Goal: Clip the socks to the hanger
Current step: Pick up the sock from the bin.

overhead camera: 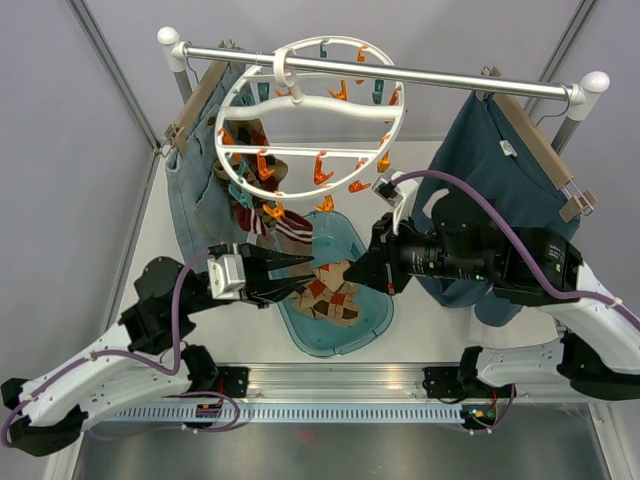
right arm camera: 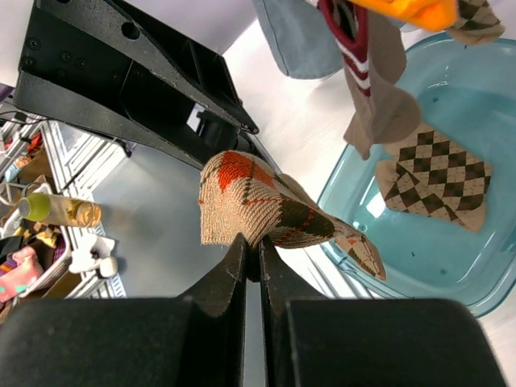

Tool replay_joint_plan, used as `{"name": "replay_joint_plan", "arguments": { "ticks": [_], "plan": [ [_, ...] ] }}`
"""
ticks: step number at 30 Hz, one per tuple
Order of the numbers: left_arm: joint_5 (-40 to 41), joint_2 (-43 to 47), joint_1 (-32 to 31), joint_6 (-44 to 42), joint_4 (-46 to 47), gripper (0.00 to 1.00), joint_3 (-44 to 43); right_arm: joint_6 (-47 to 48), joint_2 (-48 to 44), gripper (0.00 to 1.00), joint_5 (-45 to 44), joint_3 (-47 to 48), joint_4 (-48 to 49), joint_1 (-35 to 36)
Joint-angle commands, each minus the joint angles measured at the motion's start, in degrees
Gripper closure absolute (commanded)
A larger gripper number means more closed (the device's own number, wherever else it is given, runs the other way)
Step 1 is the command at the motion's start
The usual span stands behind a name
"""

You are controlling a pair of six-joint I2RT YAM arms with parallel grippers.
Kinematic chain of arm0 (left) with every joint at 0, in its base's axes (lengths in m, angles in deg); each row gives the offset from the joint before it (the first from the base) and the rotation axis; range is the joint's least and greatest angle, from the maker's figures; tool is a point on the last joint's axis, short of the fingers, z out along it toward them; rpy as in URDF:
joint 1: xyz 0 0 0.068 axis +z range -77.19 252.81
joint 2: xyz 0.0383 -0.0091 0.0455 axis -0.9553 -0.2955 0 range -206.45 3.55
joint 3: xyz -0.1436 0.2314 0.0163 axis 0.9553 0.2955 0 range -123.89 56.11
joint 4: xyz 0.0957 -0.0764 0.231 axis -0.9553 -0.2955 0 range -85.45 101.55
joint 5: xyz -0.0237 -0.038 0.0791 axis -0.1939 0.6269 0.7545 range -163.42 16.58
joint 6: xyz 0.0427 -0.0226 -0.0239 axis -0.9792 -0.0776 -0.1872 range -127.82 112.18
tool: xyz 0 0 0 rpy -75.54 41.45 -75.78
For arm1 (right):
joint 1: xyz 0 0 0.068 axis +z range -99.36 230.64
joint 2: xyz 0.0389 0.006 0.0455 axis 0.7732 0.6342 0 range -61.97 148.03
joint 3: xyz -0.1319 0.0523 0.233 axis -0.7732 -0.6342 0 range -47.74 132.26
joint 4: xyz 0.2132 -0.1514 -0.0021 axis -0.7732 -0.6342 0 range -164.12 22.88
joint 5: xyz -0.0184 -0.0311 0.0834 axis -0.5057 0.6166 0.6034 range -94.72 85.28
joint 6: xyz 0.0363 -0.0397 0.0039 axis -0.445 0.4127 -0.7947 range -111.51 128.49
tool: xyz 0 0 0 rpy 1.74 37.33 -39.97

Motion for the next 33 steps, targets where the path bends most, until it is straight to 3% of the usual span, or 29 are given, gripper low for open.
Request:
{"name": "replay_joint_plan", "arguments": {
  "ticks": [1,23,26,28,31,33],
  "plan": [
    [-2.85,-0.67,-0.70,-2.12,2.96,0.61,0.35,-2.43,-0.25,1.00,2.71,2.00,-0.82,0.34],
    [-6.72,-3.66,-1.76,-0.54,8.41,0.63,0.52,-3.40,0.72,0.98,5.70,0.94,2.61,0.25],
    [-6.72,-3.83,-1.85,0.17,9.46,0.74,1.31,-3.31,0.19,0.89,4.47,0.68,2.78,0.34],
    [-6.63,-3.92,-1.94,1.22,10.17,0.86,1.49,-2.96,0.10,0.75,3.68,0.33,3.13,0.25],
    [-4.70,-4.27,-1.94,3.06,10.69,0.95,1.84,-1.03,-1.21,0.58,-2.46,0.42,3.14,0.25],
    [-1.37,-4.01,-1.94,6.31,12.96,0.98,3.07,2.11,-2.53,0.48,-11.06,0.42,3.31,0.34]
  ]
}}
